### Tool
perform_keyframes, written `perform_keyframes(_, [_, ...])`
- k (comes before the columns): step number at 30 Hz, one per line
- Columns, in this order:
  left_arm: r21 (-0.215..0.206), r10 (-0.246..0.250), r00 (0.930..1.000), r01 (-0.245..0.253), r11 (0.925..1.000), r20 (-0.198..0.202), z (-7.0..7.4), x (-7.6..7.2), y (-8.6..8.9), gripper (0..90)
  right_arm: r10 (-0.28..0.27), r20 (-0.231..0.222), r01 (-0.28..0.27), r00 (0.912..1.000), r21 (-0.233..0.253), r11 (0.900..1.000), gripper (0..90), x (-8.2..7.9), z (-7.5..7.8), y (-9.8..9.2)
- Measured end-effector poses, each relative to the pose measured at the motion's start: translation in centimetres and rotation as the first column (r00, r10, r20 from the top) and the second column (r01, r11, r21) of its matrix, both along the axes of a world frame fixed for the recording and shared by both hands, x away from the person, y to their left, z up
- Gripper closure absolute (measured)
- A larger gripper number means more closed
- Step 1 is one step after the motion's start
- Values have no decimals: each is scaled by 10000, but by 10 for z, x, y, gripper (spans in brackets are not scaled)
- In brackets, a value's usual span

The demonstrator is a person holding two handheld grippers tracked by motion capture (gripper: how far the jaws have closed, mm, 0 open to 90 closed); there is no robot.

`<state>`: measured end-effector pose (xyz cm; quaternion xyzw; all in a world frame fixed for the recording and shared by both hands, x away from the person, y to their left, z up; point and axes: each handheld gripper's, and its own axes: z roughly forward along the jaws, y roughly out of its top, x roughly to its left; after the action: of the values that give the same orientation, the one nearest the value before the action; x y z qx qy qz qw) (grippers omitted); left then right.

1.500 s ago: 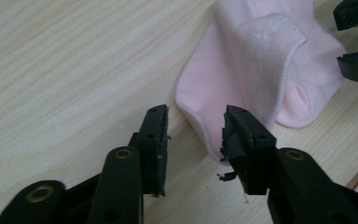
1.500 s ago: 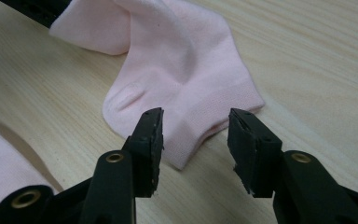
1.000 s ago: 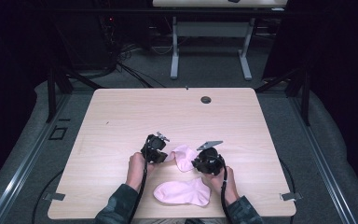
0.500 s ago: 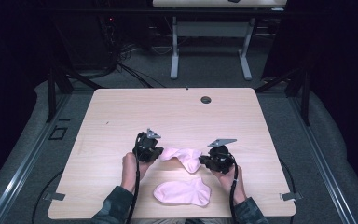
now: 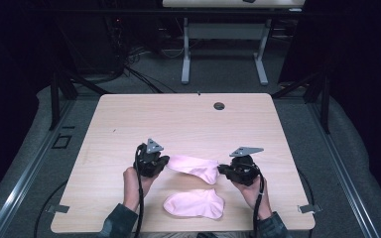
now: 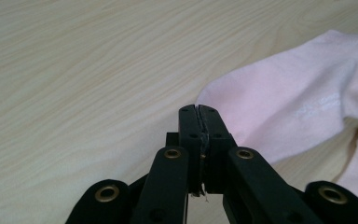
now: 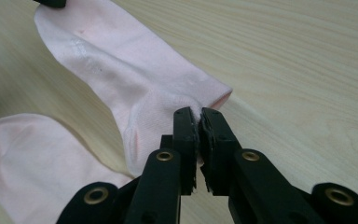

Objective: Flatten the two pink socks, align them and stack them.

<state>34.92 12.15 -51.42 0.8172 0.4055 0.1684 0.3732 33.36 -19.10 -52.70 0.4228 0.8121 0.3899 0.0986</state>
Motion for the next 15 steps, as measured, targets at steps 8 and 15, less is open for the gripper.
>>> perform_keyframes(8, [-506,-265,9988,286,9983,414,13,-38,7,891,764,76,-763,9970,-117,9970,844,-28,21,-6])
perform_keyframes(15, [-435,-604,9974,621,9971,402,0,-71,8,890,1155,-168,-1159,9932,-238,9930,844,-52,19,-8])
